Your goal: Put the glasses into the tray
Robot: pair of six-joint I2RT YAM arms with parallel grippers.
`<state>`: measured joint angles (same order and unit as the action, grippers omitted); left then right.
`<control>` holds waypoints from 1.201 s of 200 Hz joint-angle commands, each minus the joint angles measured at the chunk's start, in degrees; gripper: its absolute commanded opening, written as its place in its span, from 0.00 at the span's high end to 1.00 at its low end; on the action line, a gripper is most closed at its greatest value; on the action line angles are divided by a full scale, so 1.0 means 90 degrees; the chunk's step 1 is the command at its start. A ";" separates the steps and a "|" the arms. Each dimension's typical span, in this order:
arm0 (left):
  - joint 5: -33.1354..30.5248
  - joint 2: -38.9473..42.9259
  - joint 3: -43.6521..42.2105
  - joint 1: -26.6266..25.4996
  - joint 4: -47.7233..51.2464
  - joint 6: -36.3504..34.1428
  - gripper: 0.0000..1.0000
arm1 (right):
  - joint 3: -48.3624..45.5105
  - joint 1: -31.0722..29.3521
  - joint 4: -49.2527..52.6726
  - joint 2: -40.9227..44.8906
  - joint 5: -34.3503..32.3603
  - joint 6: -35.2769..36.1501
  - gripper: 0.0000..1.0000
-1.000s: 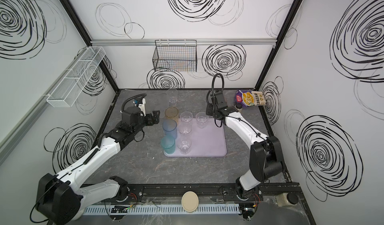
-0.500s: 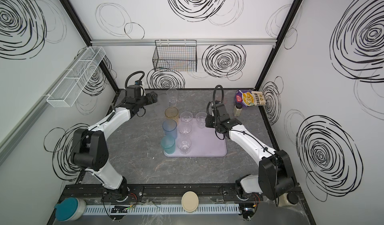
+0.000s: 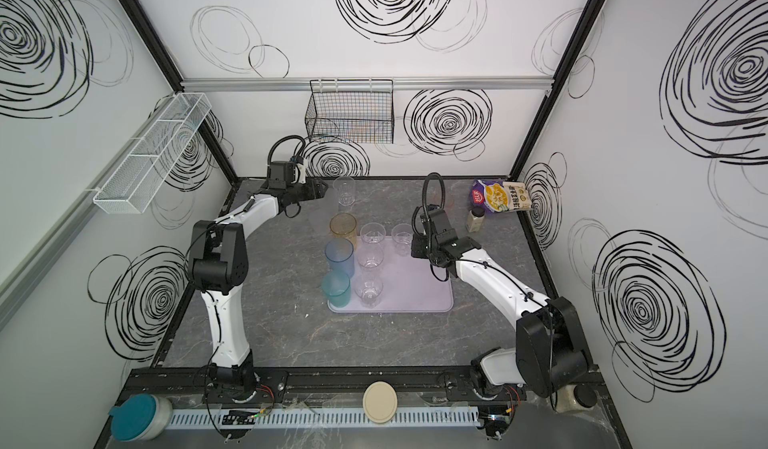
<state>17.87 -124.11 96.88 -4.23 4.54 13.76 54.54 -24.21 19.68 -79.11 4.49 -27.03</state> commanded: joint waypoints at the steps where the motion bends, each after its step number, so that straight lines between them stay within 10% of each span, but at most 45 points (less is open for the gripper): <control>1: 0.0173 -0.0283 0.0393 0.0117 0.0126 -0.0289 0.21 | 0.0202 -0.0015 0.0183 -0.0197 -0.0094 0.0015 0.55; 144: 0.0310 -0.1609 0.2012 -0.0054 0.0373 0.0126 0.23 | 0.0489 -0.0149 0.0292 -0.0535 -0.0125 0.0092 0.55; 240: 0.0385 -0.0974 0.1266 0.0021 0.0282 0.0141 0.24 | 0.1288 -0.0212 0.0243 -0.0867 -0.0166 0.0081 0.55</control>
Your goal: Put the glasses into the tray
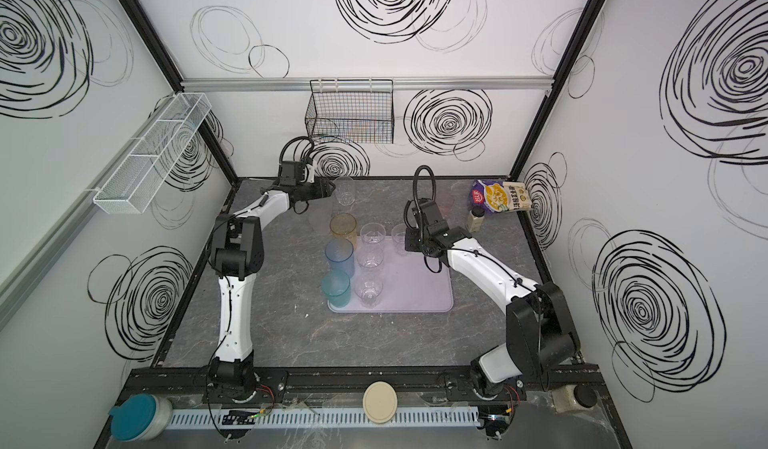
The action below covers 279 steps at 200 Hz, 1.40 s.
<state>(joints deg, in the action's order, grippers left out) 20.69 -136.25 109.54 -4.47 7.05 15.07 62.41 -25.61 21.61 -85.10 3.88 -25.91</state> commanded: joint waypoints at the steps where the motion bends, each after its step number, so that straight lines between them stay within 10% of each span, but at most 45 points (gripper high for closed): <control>1: 0.0073 0.0383 -0.0149 0.0047 0.0000 -0.0005 0.24 | 0.0431 -0.0056 0.0025 -0.0207 -0.0098 -0.0042 0.55; 108: -0.0282 0.0787 -0.0213 0.0096 -0.0150 0.0174 0.20 | 0.1774 -0.0090 -0.0561 -0.1656 0.0416 -0.0200 0.55; 279: -0.2649 0.5397 -0.5440 -0.0431 -0.1638 0.1605 0.14 | 0.5869 -0.0054 -0.1591 -0.5716 0.1510 -0.1147 0.47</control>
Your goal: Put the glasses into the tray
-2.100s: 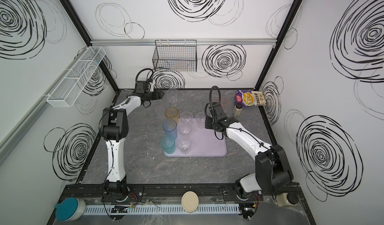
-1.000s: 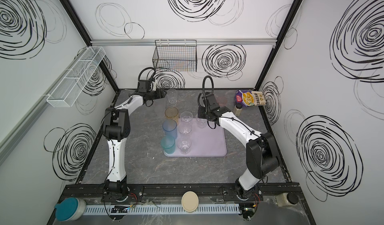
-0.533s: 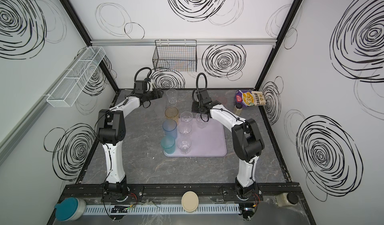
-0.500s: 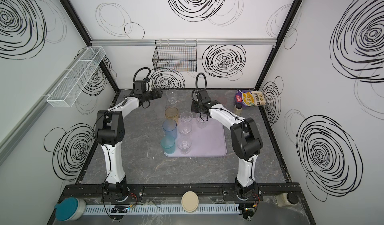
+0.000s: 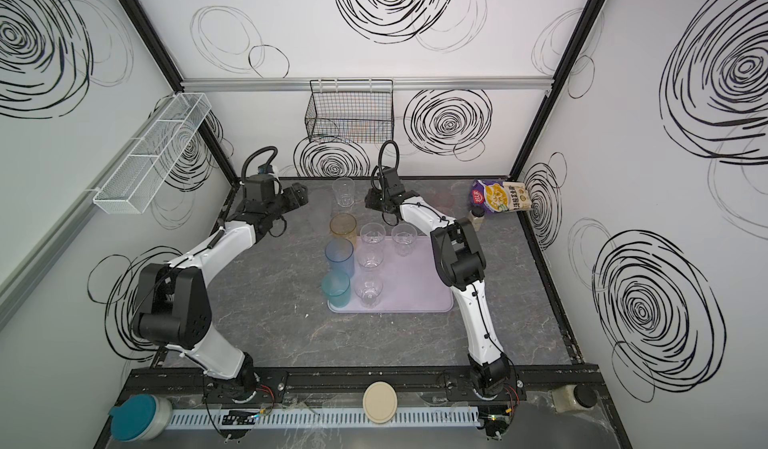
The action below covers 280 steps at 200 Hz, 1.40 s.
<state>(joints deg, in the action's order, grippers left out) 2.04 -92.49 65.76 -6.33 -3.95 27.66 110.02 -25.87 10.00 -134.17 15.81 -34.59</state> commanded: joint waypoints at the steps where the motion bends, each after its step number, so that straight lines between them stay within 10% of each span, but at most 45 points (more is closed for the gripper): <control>1: -0.0583 0.0557 -0.0601 -0.0229 -0.0428 0.0212 0.14 | 0.0599 -0.0025 -0.0311 -0.0281 0.0190 -0.0186 0.47; 156: -0.0779 0.1316 -0.2040 -0.0615 -0.0792 0.0169 0.13 | 0.3279 -0.0290 -0.1224 -0.2356 -0.0107 -0.0666 0.29; 280: -0.0621 0.1190 -0.2160 -0.0663 -0.0993 0.0232 0.13 | 0.3413 0.0017 -0.1176 -0.2720 -0.0099 -0.1405 0.46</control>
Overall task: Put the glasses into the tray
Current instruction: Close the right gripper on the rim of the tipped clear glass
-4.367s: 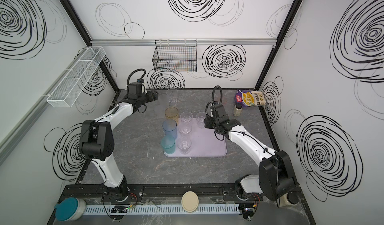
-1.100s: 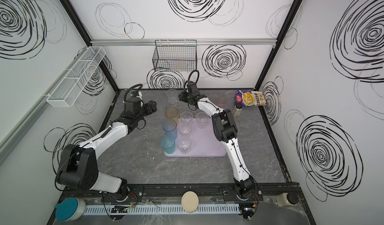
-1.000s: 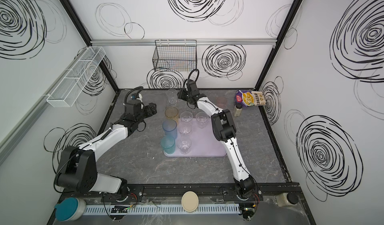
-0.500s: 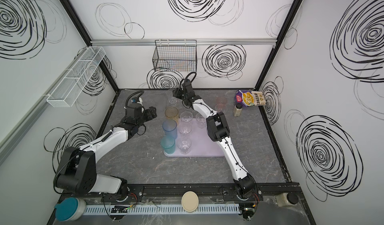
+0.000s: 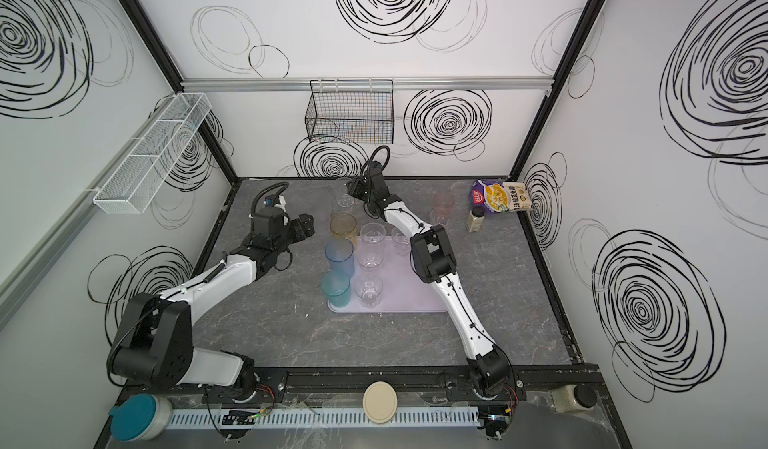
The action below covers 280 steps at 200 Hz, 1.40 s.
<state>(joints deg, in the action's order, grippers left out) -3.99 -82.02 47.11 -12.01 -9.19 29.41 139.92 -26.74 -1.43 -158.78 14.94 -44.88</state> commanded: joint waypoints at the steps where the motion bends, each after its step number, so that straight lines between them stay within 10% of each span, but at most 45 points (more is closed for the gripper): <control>1: 0.0051 0.0029 -0.0083 -0.0032 -0.0412 0.0036 0.13 | 0.0080 0.0122 0.0097 0.0015 0.0009 -0.0269 0.46; 280: 0.0258 0.0050 -0.0214 0.0502 -0.0685 0.0233 0.13 | -0.1749 0.0191 -0.0239 0.1658 0.0195 0.0251 0.93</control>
<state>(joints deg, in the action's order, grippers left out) -1.96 -82.04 45.76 -8.08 -12.21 30.74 126.26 -25.17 -0.78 -148.99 16.53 -43.44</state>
